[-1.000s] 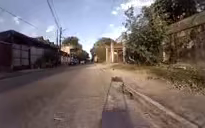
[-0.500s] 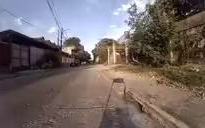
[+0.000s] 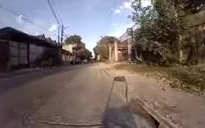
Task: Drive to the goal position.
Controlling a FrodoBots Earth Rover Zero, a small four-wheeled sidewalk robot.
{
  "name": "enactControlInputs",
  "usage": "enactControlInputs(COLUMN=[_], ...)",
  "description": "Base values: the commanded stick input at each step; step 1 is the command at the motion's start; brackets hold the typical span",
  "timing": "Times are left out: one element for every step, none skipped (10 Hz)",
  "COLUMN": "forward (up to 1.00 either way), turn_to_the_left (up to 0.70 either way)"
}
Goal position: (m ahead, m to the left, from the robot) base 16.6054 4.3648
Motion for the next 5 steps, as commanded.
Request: enactControlInputs(forward=[0.87,0.87,0.87,0.86,0.86], turn_to_the_left=[0.00,0.00,0.21,0.34,0.34])
